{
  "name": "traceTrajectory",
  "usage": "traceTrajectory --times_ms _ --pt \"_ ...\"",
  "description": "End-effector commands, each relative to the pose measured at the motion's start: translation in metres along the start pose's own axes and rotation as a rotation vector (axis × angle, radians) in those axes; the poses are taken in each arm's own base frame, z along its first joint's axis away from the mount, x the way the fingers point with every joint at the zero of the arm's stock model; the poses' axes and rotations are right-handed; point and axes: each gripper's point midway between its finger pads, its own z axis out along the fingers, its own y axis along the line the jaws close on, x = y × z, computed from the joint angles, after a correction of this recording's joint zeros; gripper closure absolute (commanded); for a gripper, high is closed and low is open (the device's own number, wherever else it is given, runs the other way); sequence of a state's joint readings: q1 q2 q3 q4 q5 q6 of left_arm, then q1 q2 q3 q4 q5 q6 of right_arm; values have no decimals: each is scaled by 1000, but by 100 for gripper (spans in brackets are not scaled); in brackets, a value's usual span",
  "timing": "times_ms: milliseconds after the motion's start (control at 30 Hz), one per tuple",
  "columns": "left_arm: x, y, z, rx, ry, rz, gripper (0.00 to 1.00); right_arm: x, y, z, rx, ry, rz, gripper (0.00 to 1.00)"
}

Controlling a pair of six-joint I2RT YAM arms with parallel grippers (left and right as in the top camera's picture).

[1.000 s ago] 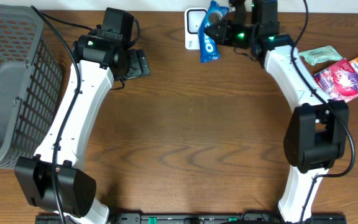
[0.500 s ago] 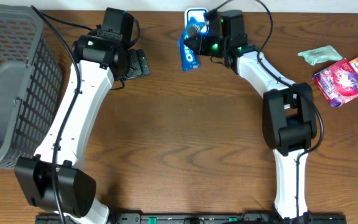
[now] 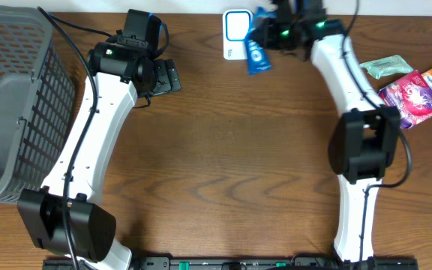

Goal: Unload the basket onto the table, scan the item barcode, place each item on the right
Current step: 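Carry the Oreo packet to the right table edge and release it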

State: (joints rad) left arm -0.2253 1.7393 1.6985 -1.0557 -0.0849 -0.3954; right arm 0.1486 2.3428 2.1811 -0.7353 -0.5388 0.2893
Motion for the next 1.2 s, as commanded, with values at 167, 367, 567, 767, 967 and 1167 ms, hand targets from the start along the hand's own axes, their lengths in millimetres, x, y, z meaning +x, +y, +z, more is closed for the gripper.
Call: traceTrajectory --times_ms 167,367,567,767,967,1167 --pt "-1 2 1 -11 1 2 2 -8 -155 -133 559 3 138 99" --pt "-1 2 1 -11 1 2 2 38 -238 -199 790 128 266 53" --pt "-1 2 1 -11 1 2 2 57 -264 -224 837 161 344 1" --pt "-1 2 1 -11 1 2 2 66 -257 -233 844 173 407 1" --pt "-1 2 1 -11 1 2 2 54 -212 -270 809 64 472 1" --pt "-1 2 1 -11 1 2 2 42 -137 -321 731 -61 396 1"
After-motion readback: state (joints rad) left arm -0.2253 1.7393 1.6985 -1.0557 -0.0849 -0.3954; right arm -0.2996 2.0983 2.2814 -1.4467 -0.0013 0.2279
